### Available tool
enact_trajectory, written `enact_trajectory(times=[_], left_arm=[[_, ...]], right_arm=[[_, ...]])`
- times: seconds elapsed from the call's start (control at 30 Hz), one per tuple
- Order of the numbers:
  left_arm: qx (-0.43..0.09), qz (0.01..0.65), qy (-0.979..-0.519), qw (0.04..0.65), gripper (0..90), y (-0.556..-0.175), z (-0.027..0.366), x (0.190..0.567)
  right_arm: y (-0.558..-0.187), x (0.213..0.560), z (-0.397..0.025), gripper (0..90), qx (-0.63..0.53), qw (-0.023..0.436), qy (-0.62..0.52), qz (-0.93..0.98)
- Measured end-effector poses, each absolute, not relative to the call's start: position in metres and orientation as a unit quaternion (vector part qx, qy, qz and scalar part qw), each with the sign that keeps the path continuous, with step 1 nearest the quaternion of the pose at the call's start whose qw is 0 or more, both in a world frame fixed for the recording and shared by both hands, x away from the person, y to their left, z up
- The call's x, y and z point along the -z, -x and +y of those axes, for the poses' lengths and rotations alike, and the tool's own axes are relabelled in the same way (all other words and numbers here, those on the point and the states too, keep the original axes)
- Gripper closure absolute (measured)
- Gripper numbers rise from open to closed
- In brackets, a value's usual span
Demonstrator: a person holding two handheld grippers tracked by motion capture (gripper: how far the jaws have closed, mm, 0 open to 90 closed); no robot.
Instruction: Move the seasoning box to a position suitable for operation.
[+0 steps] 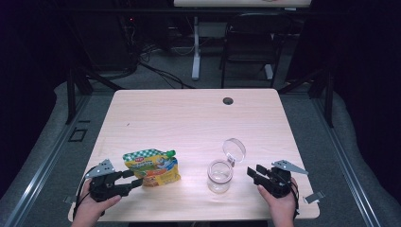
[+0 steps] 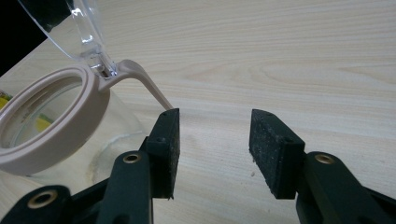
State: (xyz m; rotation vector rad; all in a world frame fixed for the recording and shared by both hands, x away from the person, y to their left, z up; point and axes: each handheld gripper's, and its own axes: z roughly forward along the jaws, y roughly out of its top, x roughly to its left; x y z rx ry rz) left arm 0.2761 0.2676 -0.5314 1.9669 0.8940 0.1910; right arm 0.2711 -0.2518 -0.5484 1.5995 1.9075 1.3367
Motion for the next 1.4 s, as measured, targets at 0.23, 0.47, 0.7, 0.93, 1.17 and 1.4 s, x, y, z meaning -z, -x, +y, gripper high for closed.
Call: enact_trajectory(times=[0.23,0.47,0.7,0.93,1.17,1.4], left_arm=[[-0.067,0.353,-0.808,0.467,48.1,-0.279,0.258,0.535],[-0.063,0.347,-0.811,0.466,59.4,-0.275,0.257,0.533],[-0.04,0.33,-0.817,0.471,67.4,-0.268,0.25,0.528],[-0.022,0.331,-0.812,0.48,68.4,-0.269,0.246,0.53],[-0.006,0.337,-0.803,0.491,59.9,-0.272,0.244,0.534],[-0.005,0.348,-0.804,0.483,48.9,-0.278,0.238,0.541]], right_arm=[[-0.272,0.551,-0.252,53.0,-0.464,0.157,-0.563,0.666],[-0.273,0.552,-0.252,53.0,-0.464,0.154,-0.563,0.667],[-0.275,0.553,-0.252,53.0,-0.464,0.151,-0.564,0.666],[-0.276,0.554,-0.252,53.0,-0.466,0.147,-0.565,0.665],[-0.276,0.554,-0.252,53.0,-0.468,0.146,-0.564,0.664],[-0.275,0.553,-0.252,53.0,-0.47,0.147,-0.562,0.664]])
